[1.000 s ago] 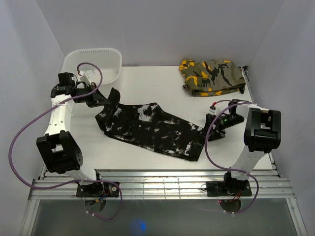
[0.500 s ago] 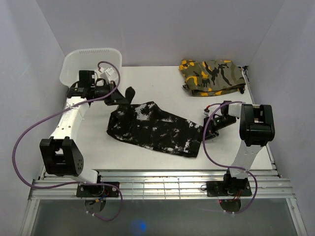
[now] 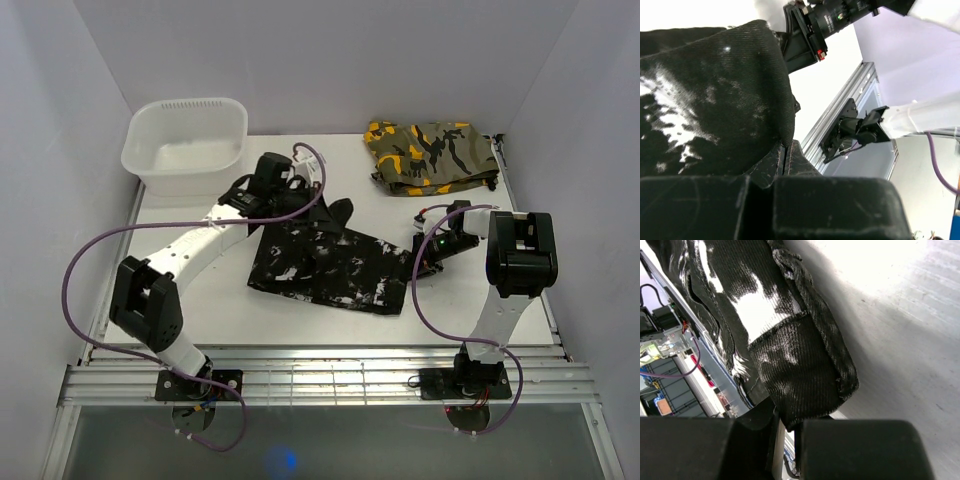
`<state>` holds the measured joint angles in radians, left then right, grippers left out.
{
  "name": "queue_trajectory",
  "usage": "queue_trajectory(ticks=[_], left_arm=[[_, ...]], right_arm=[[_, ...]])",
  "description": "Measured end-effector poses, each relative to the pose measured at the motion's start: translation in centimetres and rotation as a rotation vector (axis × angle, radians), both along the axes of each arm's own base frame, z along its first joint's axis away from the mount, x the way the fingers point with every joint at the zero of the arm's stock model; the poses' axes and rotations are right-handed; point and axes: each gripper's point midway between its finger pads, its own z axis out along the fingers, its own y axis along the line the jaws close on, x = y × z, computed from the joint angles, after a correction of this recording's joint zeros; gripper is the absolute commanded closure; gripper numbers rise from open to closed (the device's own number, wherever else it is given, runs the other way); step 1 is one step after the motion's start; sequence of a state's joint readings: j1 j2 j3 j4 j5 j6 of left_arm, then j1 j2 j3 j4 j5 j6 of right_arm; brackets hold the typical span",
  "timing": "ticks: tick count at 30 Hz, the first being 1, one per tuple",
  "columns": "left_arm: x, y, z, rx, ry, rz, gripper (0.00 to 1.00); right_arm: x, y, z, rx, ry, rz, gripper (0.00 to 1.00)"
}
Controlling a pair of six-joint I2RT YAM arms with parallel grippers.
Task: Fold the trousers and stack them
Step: Fold the trousers
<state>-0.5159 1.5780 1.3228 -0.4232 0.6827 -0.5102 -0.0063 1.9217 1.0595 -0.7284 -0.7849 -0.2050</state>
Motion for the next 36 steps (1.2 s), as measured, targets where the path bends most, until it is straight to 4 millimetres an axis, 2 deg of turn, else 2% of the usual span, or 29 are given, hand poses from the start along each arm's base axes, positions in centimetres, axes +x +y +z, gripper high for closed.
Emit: queue_trajectory(ticks=[4, 8, 11, 17, 23, 30, 36], left_arm=[[-0.4, -3.0, -2.6, 0.050, 0.044, 0.016, 1.00], [0.3, -4.7, -5.7, 0.116, 0.092, 0.053, 1.00], [0.6, -5.6, -7.0, 0.151, 0.101, 0.077, 1.00], [-1.0, -8.7, -7.5, 0.184, 0.079, 0.060, 1.00], [-1.2, -11.7, -8.0, 0.213, 0.051, 0.078, 1.00], [-1.2, -13.4, -10.3, 0.264, 0.069, 0.093, 1.00], [-1.9, -14.8, -11.1, 0.277, 0.076, 0.082, 1.00]], right_arm=[[0.0, 0.1, 0.0, 0.008, 0.006, -0.010, 0.92], [0.1, 0.3, 0.0, 0.018, 0.000, -0.013, 0.92], [0.2, 0.4, 0.1, 0.025, -0.003, -0.014, 0.92], [0.2, 0.4, 0.1, 0.029, 0.001, -0.018, 0.92], [0.2, 0.6, 0.1, 0.029, 0.008, -0.022, 0.92], [0.2, 1.3, 0.1, 0.031, -0.004, -0.001, 0.92], [0.2, 1.3, 0.1, 0.032, -0.003, -0.001, 0.92]])
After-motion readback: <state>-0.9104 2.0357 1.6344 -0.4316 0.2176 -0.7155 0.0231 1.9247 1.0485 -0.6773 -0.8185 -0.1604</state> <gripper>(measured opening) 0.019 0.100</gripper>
